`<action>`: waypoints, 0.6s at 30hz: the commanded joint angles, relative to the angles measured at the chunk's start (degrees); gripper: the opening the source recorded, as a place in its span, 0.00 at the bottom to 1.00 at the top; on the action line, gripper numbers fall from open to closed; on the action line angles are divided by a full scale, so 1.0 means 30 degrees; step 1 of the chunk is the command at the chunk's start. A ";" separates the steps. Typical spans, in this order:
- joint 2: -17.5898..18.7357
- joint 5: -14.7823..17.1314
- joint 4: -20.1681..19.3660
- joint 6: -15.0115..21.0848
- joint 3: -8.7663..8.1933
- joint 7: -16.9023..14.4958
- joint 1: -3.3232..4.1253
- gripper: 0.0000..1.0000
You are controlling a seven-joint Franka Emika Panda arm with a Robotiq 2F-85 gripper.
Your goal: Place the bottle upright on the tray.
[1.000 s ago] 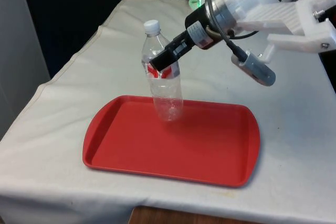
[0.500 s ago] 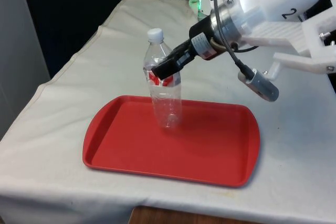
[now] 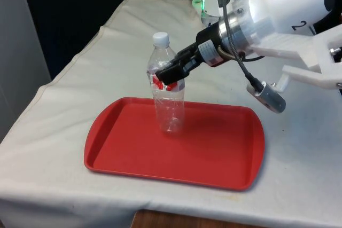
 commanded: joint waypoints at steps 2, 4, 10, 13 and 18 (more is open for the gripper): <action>0.0000 0.0000 0.0000 0.0000 0.0019 0.0000 0.0000 0.14; 0.0076 0.0019 0.0095 -0.0019 0.0019 0.0057 0.0019 0.14; 0.0229 0.0019 0.0038 0.0057 0.0076 0.0172 0.0000 0.14; 0.0286 0.0019 0.0057 0.0057 0.0095 0.0191 0.0000 0.14; 0.0306 0.0019 0.0038 0.0038 0.0115 0.0172 -0.0019 0.14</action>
